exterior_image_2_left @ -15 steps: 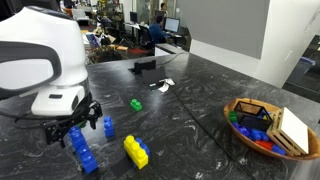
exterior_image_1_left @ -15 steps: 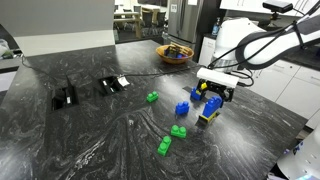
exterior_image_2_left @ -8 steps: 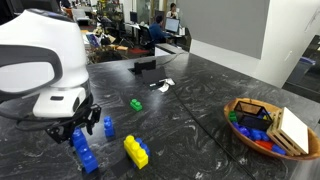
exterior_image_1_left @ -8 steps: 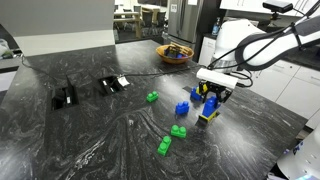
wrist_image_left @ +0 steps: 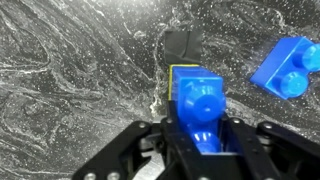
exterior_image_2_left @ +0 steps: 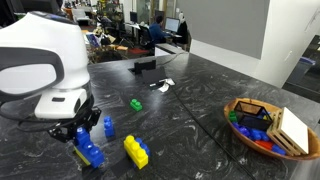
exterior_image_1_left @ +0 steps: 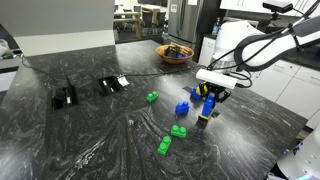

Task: Move the blue legos from the top of the yellow legos to the table

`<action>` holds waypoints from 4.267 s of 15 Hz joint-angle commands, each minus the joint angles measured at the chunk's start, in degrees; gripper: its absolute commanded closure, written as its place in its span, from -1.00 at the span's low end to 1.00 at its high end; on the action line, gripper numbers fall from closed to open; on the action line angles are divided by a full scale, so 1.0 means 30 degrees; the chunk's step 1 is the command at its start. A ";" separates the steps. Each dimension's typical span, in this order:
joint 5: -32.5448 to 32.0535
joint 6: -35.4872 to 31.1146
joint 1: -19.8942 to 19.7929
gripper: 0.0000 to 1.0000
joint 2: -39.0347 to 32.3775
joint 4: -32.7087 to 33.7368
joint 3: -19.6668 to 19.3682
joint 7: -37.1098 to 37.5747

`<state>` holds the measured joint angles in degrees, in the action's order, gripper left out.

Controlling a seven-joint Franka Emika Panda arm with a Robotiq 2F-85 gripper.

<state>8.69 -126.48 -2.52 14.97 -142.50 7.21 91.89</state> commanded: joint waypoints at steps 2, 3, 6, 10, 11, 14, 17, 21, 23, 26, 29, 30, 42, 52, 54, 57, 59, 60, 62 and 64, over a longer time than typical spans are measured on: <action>-0.0047 -0.0390 0.0206 0.80 0.0077 -0.0026 -0.0201 0.0249; -0.0078 -0.0361 0.0207 0.80 0.0145 -0.0019 -0.0197 0.0237; -0.0154 -0.0263 0.0239 0.80 0.0494 0.0032 -0.0174 0.0177; -0.0216 -0.0172 0.0263 0.80 0.1127 0.0068 -0.0136 0.0134; -0.0200 -0.0158 0.0252 0.80 0.1289 0.0064 -0.0125 0.0118; -0.0087 -0.0189 0.0261 0.80 0.1535 0.0035 -0.0109 0.0013; -0.0022 -0.0181 0.0284 0.80 0.1582 0.0037 -0.0120 -0.0070; 0.0002 -0.0153 0.0319 0.80 0.1572 0.0013 -0.0126 -0.0143; -0.0176 0.0038 0.0323 0.80 0.1697 0.0113 -0.0084 -0.0190; -0.0361 0.0589 0.0522 0.80 0.1827 0.0454 -0.0041 -0.0815; -0.0410 0.0967 0.1038 0.80 0.1914 0.0977 0.0054 -0.2248; -0.0406 0.1074 0.1225 0.80 0.1908 0.1176 0.0110 -0.2747; -0.0079 0.1085 0.4043 0.80 -0.0924 0.4374 0.1681 -1.1165; 0.1970 0.1692 0.4962 0.80 -0.0994 0.2566 0.2048 -1.7584; 0.1605 0.1823 0.4911 0.80 -0.1029 0.2138 0.2287 -1.7047; 0.1614 0.1903 0.4910 0.80 -0.0597 0.1285 0.2406 -1.7031; 0.1389 0.2035 0.4797 0.80 -0.0385 0.0819 0.2438 -1.6539; 0.1327 0.2003 0.4742 0.80 -0.0365 0.0629 0.2444 -1.6288; 0.1308 0.1914 0.4669 0.80 -0.0389 0.0382 0.2435 -1.5977; 0.1411 0.1816 0.4633 0.80 -0.0535 0.0295 0.2380 -1.5926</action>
<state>13.02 -121.15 12.09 12.48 -140.82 14.08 43.21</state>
